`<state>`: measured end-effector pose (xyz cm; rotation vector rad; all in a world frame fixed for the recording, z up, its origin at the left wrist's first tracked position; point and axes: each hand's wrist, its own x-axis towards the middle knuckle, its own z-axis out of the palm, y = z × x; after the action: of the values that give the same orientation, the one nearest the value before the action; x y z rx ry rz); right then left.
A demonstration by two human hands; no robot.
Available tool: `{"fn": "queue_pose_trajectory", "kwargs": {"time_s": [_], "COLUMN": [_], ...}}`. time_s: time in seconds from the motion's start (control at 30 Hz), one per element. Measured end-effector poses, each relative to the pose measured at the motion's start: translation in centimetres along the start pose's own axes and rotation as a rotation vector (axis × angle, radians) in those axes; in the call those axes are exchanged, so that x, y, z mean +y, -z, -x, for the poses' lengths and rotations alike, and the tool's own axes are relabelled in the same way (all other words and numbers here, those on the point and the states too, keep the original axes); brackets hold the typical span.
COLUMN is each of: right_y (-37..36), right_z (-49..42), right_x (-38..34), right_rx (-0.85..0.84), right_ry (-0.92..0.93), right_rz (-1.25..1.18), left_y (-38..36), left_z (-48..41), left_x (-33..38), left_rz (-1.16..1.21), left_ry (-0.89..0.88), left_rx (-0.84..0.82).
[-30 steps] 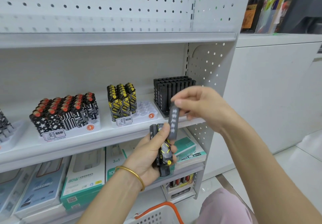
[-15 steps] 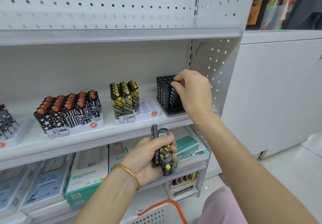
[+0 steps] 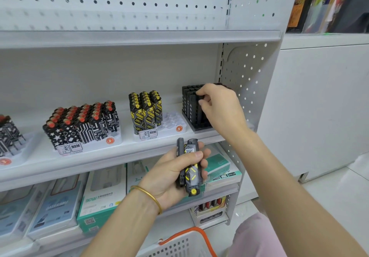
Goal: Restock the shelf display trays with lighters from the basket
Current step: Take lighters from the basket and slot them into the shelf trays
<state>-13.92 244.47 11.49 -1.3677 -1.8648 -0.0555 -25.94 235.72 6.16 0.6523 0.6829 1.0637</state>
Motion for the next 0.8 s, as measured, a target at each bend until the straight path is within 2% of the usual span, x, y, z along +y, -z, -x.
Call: {"fn": "queue_pose_trajectory", "kwargs": {"time_s": [0.1, 0.13, 0.17, 0.3, 0.37, 0.5, 0.6, 0.7, 0.8], "right_y": [1.2, 1.9, 2.5, 3.5, 3.4, 3.7, 4.4, 4.3, 2.8], "right_z": [0.9, 1.4, 2.0, 3.9, 4.3, 4.1, 2.8, 1.1, -0.1], "right_x": [-0.2, -0.4, -0.5, -0.4, 0.1, 1.1, 1.5, 1.8, 1.8], "right_rx": [0.112, 0.099, 0.023, -0.547, -0.619, -0.488, -0.237, 0.123, 0.265], "right_ry": [0.006, -0.007, -0.026, -0.069, -0.107, -0.242, -0.304, -0.291, -0.224], "right_rz": [-0.035, -0.081, -0.134, -0.232, -0.389, -0.639, -0.753, -0.633, -0.473], "left_y": [0.2, 0.2, 0.1, -0.3, -0.7, -1.2, -1.0, -0.8, -0.8], "left_z": [0.2, 0.2, 0.2, 0.0, 0.1, 0.1, 0.0, -0.3, -0.7], "left_x": [0.0, 0.0, 0.0, -0.1, -0.2, 0.0, 0.3, -0.1, -0.7], "left_rz": [-0.015, -0.017, -0.017, -0.041, -0.061, -0.035, 0.019, -0.053, -0.112], "left_ry": [-0.014, -0.018, -0.021, -0.029, -0.034, -0.038, 0.008, 0.047, 0.047], "left_rx": [-0.001, -0.005, -0.009, -0.030, -0.050, -0.051, -0.046, 0.020, 0.055]}}
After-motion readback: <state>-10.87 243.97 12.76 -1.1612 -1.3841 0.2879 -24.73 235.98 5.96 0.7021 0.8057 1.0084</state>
